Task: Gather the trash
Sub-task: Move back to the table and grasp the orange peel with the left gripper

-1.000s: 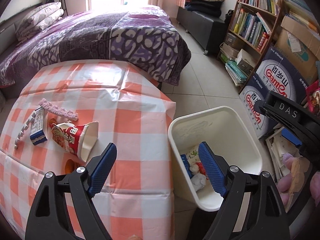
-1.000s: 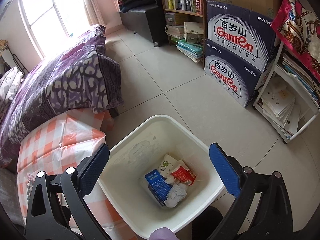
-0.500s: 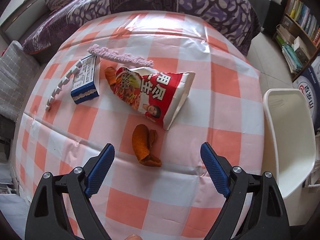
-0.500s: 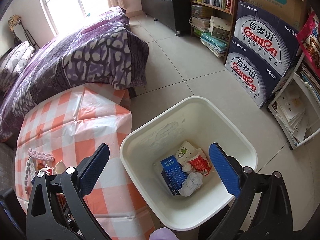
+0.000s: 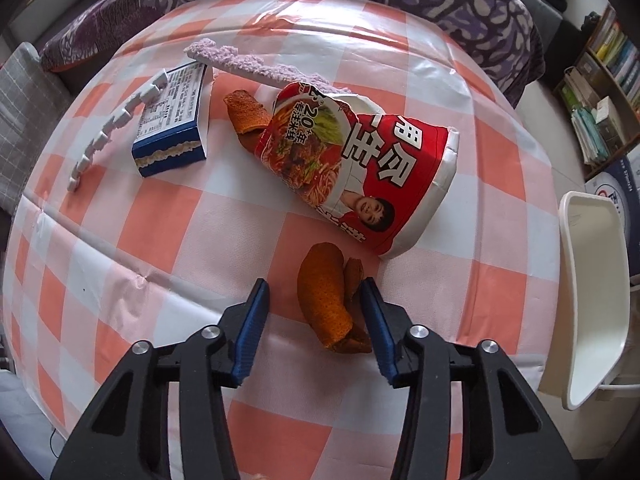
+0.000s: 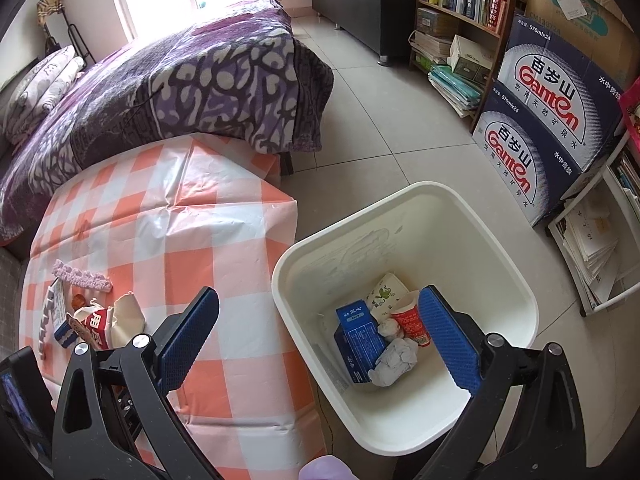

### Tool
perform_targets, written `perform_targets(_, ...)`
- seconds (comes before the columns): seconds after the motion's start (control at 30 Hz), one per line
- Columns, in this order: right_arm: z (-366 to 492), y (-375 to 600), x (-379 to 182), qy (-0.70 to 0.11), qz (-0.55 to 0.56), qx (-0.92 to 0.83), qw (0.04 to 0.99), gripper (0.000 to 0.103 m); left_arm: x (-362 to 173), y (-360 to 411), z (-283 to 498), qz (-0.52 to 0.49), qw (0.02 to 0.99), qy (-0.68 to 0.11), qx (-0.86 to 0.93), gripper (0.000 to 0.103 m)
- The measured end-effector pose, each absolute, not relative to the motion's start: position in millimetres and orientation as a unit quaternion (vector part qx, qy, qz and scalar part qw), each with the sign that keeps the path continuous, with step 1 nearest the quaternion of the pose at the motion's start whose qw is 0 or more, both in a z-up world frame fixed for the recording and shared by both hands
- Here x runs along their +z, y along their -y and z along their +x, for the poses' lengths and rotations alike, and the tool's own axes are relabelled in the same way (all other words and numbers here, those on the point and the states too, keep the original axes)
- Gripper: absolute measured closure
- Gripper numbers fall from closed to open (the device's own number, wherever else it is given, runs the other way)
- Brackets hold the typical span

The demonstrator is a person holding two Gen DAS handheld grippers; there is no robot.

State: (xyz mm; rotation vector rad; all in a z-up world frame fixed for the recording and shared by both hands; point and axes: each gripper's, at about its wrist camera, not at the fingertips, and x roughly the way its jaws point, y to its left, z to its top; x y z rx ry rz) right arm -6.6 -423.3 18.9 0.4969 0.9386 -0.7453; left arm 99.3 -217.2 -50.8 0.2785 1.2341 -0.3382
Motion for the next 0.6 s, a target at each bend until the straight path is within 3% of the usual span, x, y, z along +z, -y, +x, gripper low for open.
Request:
perform_targets(0.03,-4.6,421.5,17.6,-0.439,0.231,-0.344,0.797,0.007,-50.6,216.1,99.0,0.136,0.793,-0.573,-0.159,0.073)
perform_targets(0.37,30.3,381.0,11.6,-0.456,0.185,-0.278,0.825,0.007,-42.2,153.3,118.5,0.094,0.795,-0.584,-0.135,0.076)
perform_targets(0.6,77.7,308.7,10.2,-0.481,0.032,-0.145,0.864,0.007,-18.6,93.7,139.7,0.023,0.809,-0.578,-0.106,0.076)
